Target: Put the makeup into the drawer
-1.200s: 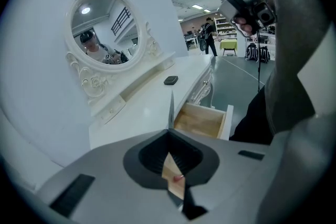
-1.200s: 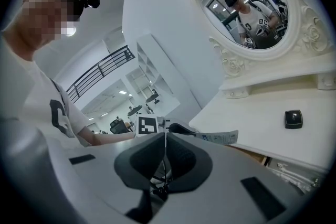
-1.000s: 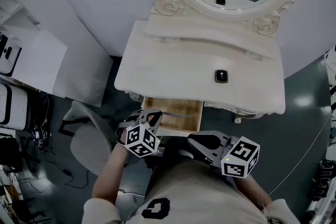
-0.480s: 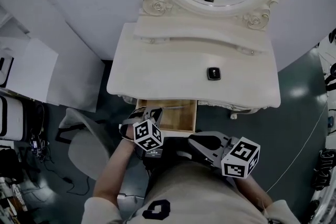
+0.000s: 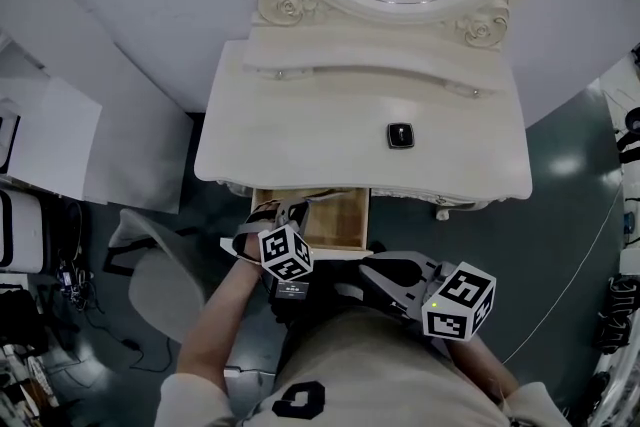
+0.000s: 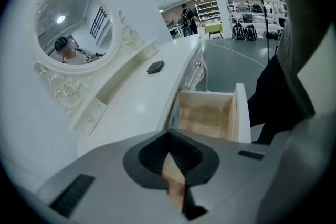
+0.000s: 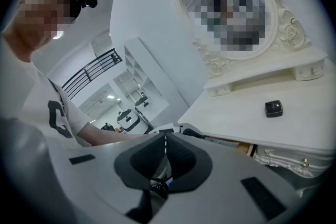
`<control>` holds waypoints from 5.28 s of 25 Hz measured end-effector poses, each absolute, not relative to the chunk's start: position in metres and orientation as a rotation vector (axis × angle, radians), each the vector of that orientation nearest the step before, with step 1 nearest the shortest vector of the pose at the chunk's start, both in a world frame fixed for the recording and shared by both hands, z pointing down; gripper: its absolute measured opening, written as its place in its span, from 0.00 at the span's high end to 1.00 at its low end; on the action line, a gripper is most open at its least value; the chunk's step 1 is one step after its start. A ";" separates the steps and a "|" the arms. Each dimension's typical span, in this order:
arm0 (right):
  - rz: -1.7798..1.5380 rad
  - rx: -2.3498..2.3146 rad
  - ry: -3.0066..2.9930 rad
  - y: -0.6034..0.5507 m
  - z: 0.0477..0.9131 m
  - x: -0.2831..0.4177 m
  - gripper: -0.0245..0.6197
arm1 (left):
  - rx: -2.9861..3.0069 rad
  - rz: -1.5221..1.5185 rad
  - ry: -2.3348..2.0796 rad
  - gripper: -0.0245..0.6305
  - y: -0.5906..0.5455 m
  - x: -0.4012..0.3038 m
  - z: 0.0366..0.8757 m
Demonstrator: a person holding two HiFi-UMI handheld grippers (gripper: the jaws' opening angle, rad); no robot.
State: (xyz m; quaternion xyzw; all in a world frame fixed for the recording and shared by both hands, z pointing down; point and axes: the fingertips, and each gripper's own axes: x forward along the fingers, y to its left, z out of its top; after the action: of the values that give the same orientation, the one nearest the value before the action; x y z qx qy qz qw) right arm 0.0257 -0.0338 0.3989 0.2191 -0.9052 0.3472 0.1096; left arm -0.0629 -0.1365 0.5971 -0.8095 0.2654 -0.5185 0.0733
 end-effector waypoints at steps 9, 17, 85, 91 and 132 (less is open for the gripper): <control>1.055 0.642 -2.645 -0.038 0.406 0.031 0.92 | -2.516 -1.632 0.703 0.88 -0.107 -0.053 0.643; 1.043 0.599 -2.640 -0.043 0.409 0.025 0.92 | -2.559 -1.781 0.476 0.88 -0.083 -0.052 0.672; 0.982 0.623 -2.616 -0.048 0.406 -0.003 0.92 | -2.983 -1.034 1.321 0.86 -0.138 -0.076 0.493; 0.953 0.653 -2.619 -0.039 0.402 -0.017 0.92 | -3.023 -0.891 1.300 0.88 -0.119 -0.077 0.464; 0.806 1.304 -2.198 -0.279 0.539 0.149 0.48 | -3.089 -0.886 1.324 0.88 -0.155 -0.004 0.447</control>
State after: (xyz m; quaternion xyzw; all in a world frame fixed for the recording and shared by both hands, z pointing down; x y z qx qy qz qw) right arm 0.1492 -0.2787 0.5391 0.4737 -0.7984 0.2928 0.2290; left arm -0.0041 -0.1551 0.4473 -0.8764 0.3757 -0.2514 -0.1661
